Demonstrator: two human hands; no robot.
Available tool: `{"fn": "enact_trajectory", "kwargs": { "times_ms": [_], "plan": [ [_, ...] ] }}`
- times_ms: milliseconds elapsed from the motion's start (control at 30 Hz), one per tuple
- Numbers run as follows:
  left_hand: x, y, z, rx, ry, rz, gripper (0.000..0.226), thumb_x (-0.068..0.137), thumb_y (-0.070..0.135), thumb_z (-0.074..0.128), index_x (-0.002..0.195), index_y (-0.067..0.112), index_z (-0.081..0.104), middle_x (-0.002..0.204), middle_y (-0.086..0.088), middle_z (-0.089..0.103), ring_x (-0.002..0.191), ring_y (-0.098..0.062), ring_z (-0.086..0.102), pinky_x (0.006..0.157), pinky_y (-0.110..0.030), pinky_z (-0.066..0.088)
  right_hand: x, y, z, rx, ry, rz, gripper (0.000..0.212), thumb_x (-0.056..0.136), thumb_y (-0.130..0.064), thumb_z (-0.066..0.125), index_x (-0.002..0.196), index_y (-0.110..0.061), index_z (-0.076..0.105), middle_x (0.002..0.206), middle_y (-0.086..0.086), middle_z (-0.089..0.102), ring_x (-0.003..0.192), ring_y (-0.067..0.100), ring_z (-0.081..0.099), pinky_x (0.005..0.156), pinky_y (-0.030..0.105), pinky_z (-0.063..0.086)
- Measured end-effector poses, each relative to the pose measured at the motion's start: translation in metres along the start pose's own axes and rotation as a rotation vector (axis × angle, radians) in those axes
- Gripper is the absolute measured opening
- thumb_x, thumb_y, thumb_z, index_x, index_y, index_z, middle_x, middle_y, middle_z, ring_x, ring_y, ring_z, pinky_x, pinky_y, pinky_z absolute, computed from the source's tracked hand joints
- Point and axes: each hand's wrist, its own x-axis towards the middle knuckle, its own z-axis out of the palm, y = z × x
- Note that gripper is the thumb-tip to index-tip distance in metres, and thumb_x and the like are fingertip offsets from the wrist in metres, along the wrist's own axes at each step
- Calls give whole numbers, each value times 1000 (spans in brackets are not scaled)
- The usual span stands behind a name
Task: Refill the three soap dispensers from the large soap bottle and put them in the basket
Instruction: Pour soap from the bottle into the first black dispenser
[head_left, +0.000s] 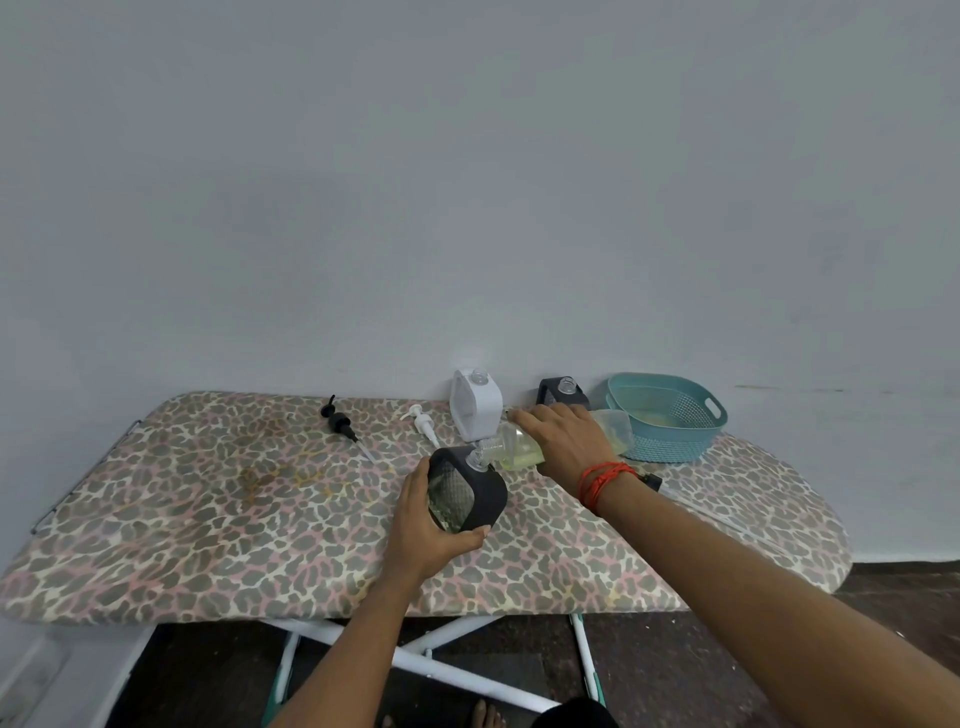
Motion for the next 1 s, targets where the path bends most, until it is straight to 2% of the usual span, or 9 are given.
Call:
{"fn": "enact_trajectory", "kwargs": {
  "times_ms": [267,367,500,700,1000],
  "plan": [
    [0,1,0,-2,-6,-5,130,58,47,97,161,17,21,162,-2,31,148,-20,31,118,-40,33,0,0,0,-4,-10,0,75,73,-16,78,138,-29,42,129,1,59,114,28,57,97,42,42],
    [0,0,0,2,-6,-8,131,57,50,96,161,19,22,161,-1,32,147,-20,33,118,-43,35,-1,0,-1,-7,-11,-3,75,74,-15,78,139,-28,41,129,2,59,114,28,57,98,42,41],
    [0,1,0,2,-1,-3,130,58,45,97,160,17,22,161,-1,32,147,-20,32,116,-36,32,0,0,-2,-8,-9,0,74,74,-14,77,138,-28,42,127,2,60,113,28,57,97,42,42],
    [0,-1,0,11,-3,-10,131,59,48,96,161,19,20,164,-1,28,151,-22,27,121,-44,31,-2,-1,-2,-2,2,1,73,73,-10,76,136,-27,45,127,2,61,112,29,58,97,42,42],
    [1,-1,1,16,1,1,130,59,47,96,161,17,21,163,-2,30,150,-22,29,120,-43,31,-1,-1,-1,-4,5,3,71,74,-10,74,137,-27,44,126,2,61,112,29,58,96,42,42]
  ]
}}
